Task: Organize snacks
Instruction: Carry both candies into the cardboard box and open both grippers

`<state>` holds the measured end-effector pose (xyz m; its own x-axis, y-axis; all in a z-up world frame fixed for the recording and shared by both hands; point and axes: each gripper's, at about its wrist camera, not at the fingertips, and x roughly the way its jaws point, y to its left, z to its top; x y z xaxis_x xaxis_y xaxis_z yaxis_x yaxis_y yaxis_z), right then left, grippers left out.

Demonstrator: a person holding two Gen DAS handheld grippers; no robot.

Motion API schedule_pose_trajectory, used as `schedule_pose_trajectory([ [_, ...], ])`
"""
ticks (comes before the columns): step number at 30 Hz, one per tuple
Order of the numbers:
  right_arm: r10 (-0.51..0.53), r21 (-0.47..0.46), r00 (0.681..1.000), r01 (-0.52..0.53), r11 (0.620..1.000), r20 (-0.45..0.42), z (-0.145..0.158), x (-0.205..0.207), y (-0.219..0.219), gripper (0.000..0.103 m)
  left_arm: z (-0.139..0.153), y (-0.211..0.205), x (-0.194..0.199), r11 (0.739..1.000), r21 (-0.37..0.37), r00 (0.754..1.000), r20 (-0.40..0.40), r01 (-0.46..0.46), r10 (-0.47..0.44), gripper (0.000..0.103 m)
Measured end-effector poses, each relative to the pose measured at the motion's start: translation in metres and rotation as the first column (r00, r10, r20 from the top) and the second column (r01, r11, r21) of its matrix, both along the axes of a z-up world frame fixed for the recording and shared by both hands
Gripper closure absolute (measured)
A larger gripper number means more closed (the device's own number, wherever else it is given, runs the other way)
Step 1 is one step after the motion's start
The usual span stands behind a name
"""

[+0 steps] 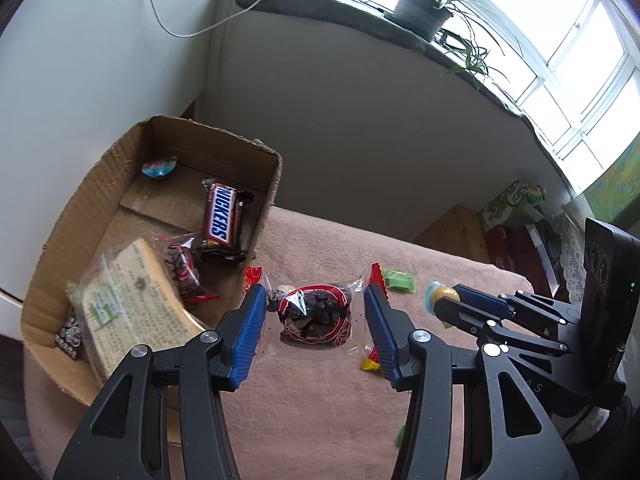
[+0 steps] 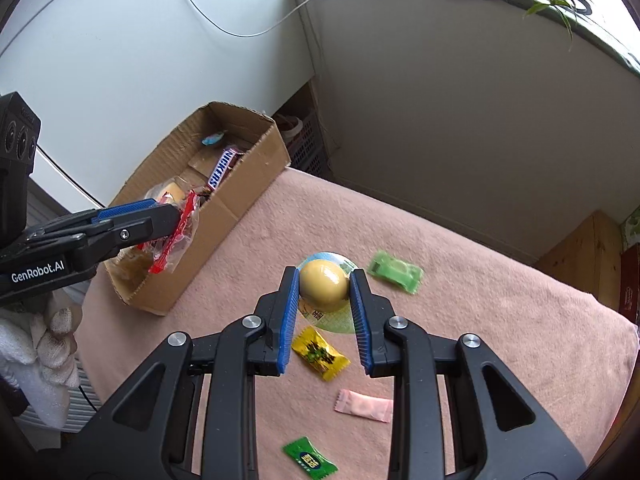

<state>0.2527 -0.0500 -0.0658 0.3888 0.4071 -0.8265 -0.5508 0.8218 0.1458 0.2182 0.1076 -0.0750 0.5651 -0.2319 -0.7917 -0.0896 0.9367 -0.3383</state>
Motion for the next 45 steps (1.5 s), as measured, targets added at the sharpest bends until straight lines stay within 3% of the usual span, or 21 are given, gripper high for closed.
schedule_pose_trajectory([
  [14,0.14,0.008,0.988,-0.141,0.99,0.06,0.035,0.021,0.095,0.076,0.004,0.083,-0.021,0.986,0.033,0.986,0.017,-0.166,0.166,0.053],
  [27,0.202,0.011,0.979,-0.202,0.979,0.029,0.024,0.027,0.154,0.075,-0.003,0.123,-0.025,0.975,0.035,0.976,0.002,-0.218,0.218,0.052],
  [28,0.201,0.012,0.979,-0.202,0.979,0.031,0.024,0.027,0.155,0.073,-0.003,0.124,-0.025,0.976,0.032,0.976,0.0,-0.217,0.217,0.052],
  [30,0.189,0.017,0.981,-0.19,0.982,0.041,0.027,0.027,0.155,0.053,-0.003,0.125,-0.025,0.977,0.024,0.977,0.001,-0.214,0.214,0.051],
  [31,0.177,0.023,0.983,-0.178,0.984,0.051,0.029,0.026,0.153,0.036,-0.003,0.126,-0.025,0.977,0.024,0.977,-0.001,-0.213,0.213,0.05],
  [32,0.167,0.034,0.984,-0.169,0.985,0.057,0.031,0.026,0.151,0.032,-0.003,0.126,-0.025,0.977,0.024,0.977,-0.005,-0.211,0.212,0.05],
  [34,0.157,0.048,0.987,-0.159,0.986,0.046,0.034,0.027,0.146,0.032,-0.004,0.126,-0.024,0.976,0.033,0.976,-0.013,-0.216,0.217,0.041],
  [45,0.102,0.054,0.994,-0.105,0.993,0.048,0.045,0.02,0.102,0.032,0.003,0.118,-0.036,0.978,0.022,0.978,0.005,-0.208,0.208,0.041],
])
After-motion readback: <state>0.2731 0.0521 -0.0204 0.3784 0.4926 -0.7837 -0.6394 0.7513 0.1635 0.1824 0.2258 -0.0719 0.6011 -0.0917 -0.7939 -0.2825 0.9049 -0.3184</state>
